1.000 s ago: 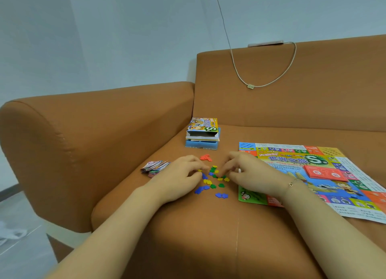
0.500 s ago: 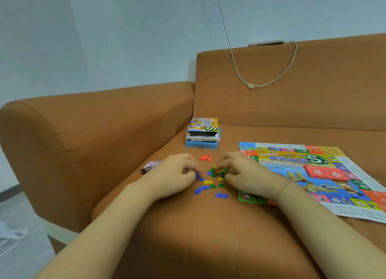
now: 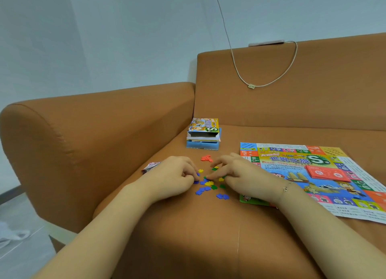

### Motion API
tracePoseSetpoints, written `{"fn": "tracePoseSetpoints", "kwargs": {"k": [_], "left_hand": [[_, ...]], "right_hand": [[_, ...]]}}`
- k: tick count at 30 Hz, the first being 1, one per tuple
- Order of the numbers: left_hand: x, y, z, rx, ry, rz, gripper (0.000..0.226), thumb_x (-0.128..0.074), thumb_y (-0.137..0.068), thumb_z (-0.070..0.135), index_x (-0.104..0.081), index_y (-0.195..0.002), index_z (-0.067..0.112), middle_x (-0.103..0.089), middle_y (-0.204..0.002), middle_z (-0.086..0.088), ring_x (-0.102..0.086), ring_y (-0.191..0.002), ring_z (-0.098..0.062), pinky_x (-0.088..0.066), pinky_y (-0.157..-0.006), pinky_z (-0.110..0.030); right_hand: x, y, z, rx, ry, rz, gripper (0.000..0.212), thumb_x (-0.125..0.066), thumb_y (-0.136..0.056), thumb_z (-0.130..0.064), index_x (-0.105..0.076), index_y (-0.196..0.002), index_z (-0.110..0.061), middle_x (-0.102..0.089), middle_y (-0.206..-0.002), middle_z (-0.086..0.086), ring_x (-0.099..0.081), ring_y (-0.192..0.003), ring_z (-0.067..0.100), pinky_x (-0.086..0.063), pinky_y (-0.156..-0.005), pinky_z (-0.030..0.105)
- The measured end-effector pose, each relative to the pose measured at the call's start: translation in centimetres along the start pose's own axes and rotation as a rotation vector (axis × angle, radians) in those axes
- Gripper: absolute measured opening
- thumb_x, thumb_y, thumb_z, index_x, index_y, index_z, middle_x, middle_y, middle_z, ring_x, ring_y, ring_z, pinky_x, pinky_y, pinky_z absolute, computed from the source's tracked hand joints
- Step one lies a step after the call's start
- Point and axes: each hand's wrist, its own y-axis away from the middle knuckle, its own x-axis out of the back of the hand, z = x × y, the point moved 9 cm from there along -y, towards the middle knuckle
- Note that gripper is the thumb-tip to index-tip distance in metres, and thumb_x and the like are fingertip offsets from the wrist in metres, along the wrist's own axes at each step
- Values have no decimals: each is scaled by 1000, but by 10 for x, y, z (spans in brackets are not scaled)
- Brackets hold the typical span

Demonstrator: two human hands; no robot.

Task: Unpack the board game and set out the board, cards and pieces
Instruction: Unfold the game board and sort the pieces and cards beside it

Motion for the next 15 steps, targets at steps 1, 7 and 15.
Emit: {"fn": "tracePoseSetpoints", "kwargs": {"k": [1,7,15], "left_hand": [[0,1,1,-5,10,-2,34,-46,-85,9,-74,-99,21,-61,-114,14,-56,-92,1,-42,-78,-9],[-7,0,0,-8,-29,-14,40,-43,-86,7,-67,-117,18,-57,-119,11,-51,-86,-1,-38,-81,-13],[-1,0,1,-38,-63,18,36,-44,-85,9,-72,-103,24,-63,-106,14,-51,-85,0,-38,-75,-8]], "right_hand": [[1,1,-1,5,-11,4,53,-40,-86,2,-68,-117,-31,-49,-132,-9,-38,-117,12,-31,-101,23],[-3,1,3,-12,-12,-19,54,-42,-86,2,-63,-123,-32,-50,-133,-10,-38,-119,12,-31,-102,22],[-2,-4,1,-12,158,-2,44,-43,-92,-15,-59,-125,-38,-46,-137,-10,-36,-122,11,-33,-101,33]]}}
